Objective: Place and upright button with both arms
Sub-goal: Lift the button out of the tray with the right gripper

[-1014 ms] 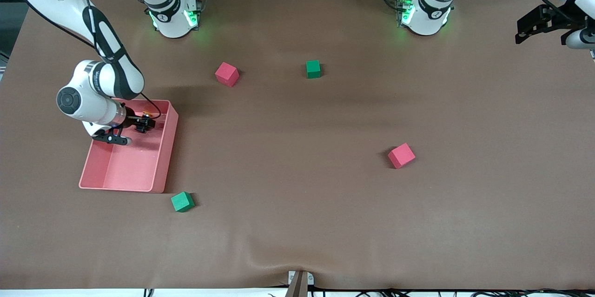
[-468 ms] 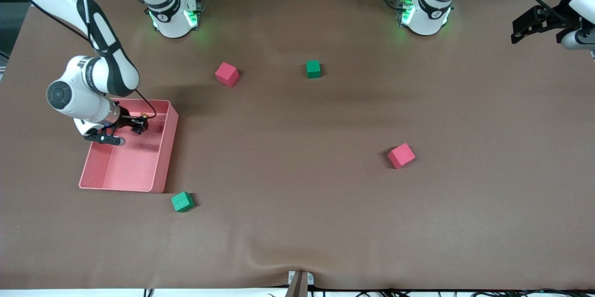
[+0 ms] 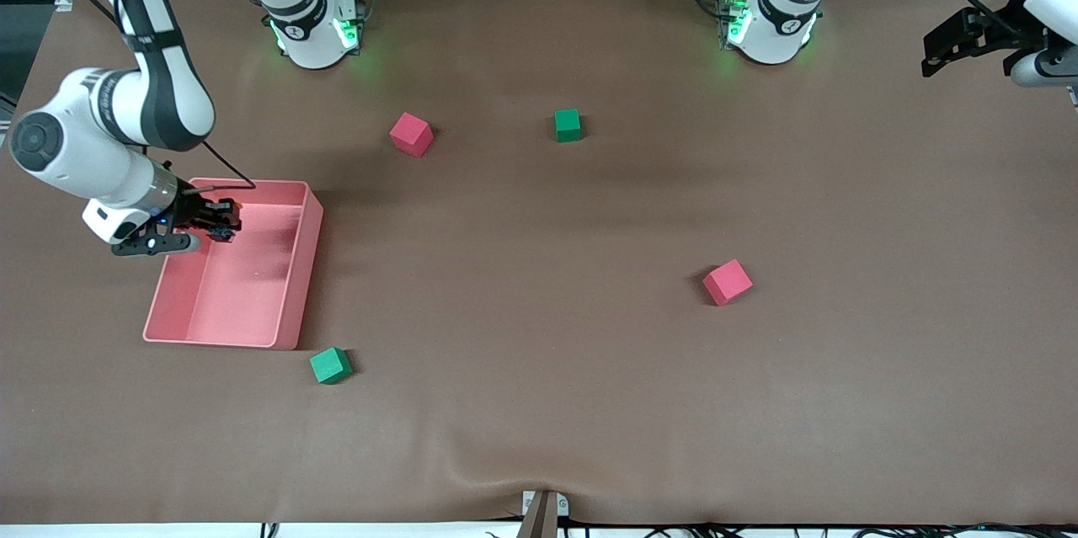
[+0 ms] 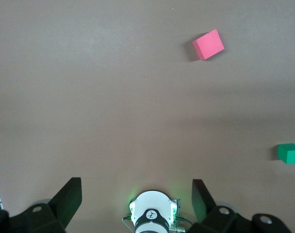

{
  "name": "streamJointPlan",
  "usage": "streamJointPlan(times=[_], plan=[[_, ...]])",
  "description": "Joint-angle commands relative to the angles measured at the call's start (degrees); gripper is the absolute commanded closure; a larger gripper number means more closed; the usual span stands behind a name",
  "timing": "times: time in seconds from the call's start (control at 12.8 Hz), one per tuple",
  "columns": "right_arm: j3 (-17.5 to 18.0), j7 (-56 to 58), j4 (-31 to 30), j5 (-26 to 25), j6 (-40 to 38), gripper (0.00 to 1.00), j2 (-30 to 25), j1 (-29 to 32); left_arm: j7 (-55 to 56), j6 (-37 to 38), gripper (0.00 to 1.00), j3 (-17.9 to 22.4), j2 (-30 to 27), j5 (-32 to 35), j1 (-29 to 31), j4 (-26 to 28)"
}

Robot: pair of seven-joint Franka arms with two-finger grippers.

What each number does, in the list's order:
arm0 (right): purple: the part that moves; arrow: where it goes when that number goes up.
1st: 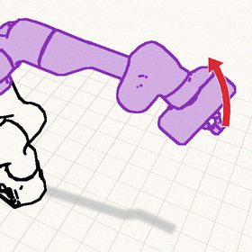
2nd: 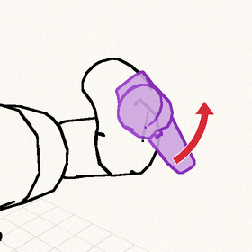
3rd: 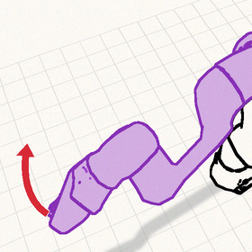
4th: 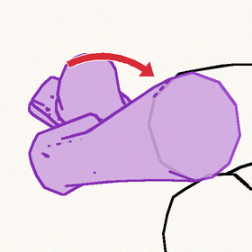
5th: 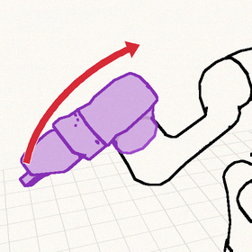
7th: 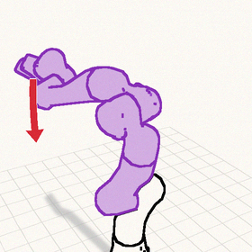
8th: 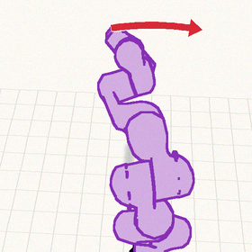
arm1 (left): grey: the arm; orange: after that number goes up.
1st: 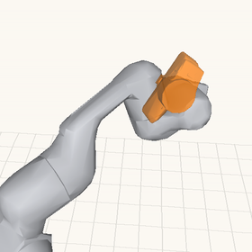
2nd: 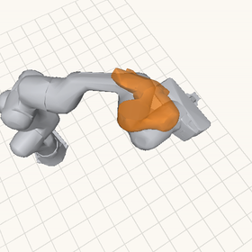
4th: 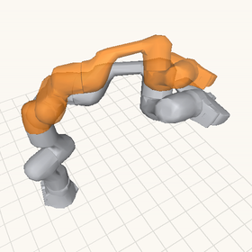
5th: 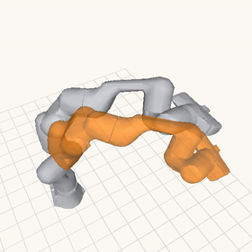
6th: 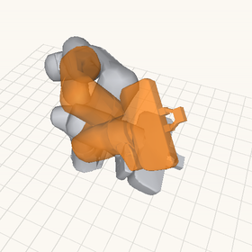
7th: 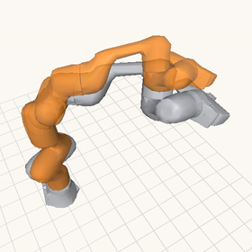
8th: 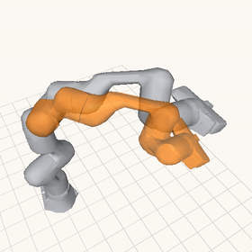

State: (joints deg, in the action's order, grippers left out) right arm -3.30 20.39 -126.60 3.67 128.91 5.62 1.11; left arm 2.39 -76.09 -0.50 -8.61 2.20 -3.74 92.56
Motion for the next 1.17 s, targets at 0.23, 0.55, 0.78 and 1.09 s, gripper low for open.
streamJointPlan(times=[0.23,0.55,0.78,1.09], plan=[[0.2,5.6,18.3,0.2,-10.0,0.90,7.4,-19.1,0.7,-1.1,0.00,-0.4,-1.3,-1.0,0.7,1.7],[0.2,-8.4,32.3,0.7,-9.8,0.90,19.0,-28.9,0.7,-1.6,0.00,-0.2,-1.1,-1.0,0.7,2.1],[0.2,-9.3,40.8,0.4,-9.3,0.90,27.6,-34.5,0.7,-2.0,0.00,-0.2,-1.0,-1.0,0.7,2.7],[0.2,-8.8,44.7,0.5,-4.8,0.90,33.0,-43.5,0.7,-2.1,0.00,-0.2,-1.0,-1.0,0.9,3.2]])
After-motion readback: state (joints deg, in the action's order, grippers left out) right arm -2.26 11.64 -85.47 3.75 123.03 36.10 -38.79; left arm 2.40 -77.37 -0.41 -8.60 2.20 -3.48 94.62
